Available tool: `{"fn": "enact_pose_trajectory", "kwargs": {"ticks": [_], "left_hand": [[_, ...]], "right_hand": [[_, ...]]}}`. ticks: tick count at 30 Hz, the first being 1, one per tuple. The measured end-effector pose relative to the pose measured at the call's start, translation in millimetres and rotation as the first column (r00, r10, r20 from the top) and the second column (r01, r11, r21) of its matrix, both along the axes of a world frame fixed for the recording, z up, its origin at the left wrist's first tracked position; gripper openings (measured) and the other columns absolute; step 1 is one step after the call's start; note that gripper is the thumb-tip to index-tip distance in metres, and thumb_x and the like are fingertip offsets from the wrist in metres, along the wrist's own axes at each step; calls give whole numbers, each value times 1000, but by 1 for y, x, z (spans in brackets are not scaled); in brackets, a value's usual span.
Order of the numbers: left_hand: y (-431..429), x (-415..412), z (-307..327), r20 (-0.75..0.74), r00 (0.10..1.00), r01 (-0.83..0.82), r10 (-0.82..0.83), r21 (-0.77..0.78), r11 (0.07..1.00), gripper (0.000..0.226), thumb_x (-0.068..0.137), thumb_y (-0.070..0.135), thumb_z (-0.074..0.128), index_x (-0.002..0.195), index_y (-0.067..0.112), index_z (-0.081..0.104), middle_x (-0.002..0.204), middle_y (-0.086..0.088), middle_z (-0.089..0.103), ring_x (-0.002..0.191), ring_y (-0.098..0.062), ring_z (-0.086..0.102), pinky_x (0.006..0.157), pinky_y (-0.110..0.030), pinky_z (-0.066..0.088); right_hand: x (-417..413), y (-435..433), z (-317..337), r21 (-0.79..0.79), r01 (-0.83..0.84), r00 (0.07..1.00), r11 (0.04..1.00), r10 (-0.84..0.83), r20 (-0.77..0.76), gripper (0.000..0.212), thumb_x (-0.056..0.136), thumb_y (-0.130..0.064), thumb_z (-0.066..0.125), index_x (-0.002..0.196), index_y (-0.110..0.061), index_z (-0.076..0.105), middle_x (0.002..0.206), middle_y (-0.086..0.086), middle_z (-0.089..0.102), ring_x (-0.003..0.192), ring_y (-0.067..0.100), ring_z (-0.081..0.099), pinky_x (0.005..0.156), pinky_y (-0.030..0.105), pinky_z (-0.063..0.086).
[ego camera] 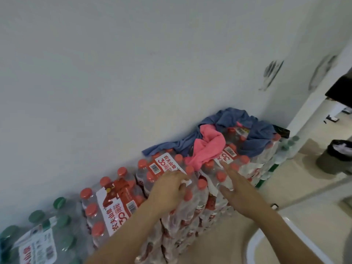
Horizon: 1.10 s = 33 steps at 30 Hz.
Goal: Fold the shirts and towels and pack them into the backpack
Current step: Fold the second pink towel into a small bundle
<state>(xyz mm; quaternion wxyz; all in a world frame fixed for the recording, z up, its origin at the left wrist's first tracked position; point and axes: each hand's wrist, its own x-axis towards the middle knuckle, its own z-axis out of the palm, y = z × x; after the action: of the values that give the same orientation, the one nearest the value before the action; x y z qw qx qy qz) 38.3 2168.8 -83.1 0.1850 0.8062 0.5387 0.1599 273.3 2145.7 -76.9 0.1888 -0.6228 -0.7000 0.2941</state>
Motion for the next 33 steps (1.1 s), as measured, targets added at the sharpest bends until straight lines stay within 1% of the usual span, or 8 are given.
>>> {"fn": "enact_pose_trajectory", "kwargs": {"ticks": [6, 10, 15, 18, 21, 25, 29, 33], "left_hand": [[79, 50, -19, 142, 982, -123, 127, -36, 992, 20, 89, 26, 47, 95, 18, 64, 95, 2, 66, 85, -21, 60, 74, -36, 49], [126, 67, -26, 243, 886, -316, 395, -309, 897, 26, 92, 39, 54, 99, 17, 66, 92, 2, 67, 85, -18, 61, 75, -30, 48], [124, 65, 13, 476, 837, -212, 271, -175, 961, 13, 97, 25, 50, 99, 19, 61, 83, 11, 62, 75, -3, 56, 69, -23, 44], [115, 43, 60, 582, 804, -117, 118, -40, 992, 18, 96, 17, 52, 109, 19, 65, 88, 19, 64, 78, 11, 57, 72, -6, 42], [109, 29, 113, 649, 760, 64, 7, -84, 994, 26, 96, 9, 50, 113, 18, 68, 106, 20, 68, 97, 8, 61, 85, -9, 46], [101, 17, 168, 680, 725, 207, -110, -63, 976, 28, 93, 4, 49, 101, 22, 69, 101, 19, 71, 102, -1, 64, 85, -12, 46], [90, -6, 190, 721, 693, -36, 13, 17, 999, 21, 92, 12, 48, 94, 18, 68, 91, 17, 69, 92, 0, 63, 79, -11, 44], [62, -27, 191, 741, 626, -388, 244, 24, 922, 25, 97, 9, 46, 89, 22, 65, 79, 19, 63, 74, 1, 54, 66, -11, 41]], "right_hand": [[-2, 54, -6, 4, 16, 996, 1000, -16, -93, 65, 93, -22, 52, 150, -25, 20, 142, 5, 46, 123, 23, 49, 86, 24, 37], [-7, 80, -14, -13, 30, 997, 999, -29, 69, 84, 75, -61, 33, 151, -31, 15, 148, 0, 40, 126, 25, 45, 90, 32, 41], [-1, 101, -5, 9, 116, 973, 993, -116, 198, 58, 88, -39, 45, 144, -34, 31, 140, -1, 44, 126, 26, 42, 96, 39, 40], [2, 119, 37, 208, 136, 989, 969, -119, -92, 60, 80, -40, 55, 138, -34, 38, 136, -5, 41, 125, 19, 40, 101, 42, 39], [-3, 143, 107, -23, -230, 868, 973, 194, -458, 68, 85, -16, 68, 138, -44, 37, 137, -18, 45, 123, 9, 48, 98, 32, 47], [-23, 176, 157, -202, -641, 743, 740, 535, -402, 39, 80, -5, 73, 110, -28, 61, 106, -14, 67, 101, 2, 63, 84, 19, 51], [-34, 201, 144, -164, -617, 785, 770, 587, -197, 5, 83, -23, 73, 85, -26, 71, 83, -13, 72, 78, 5, 67, 75, 25, 52], [-26, 203, 144, 15, -418, 822, 908, 385, -421, 11, 88, -23, 66, 81, -18, 73, 73, -5, 68, 69, 3, 60, 71, 27, 47]]}}
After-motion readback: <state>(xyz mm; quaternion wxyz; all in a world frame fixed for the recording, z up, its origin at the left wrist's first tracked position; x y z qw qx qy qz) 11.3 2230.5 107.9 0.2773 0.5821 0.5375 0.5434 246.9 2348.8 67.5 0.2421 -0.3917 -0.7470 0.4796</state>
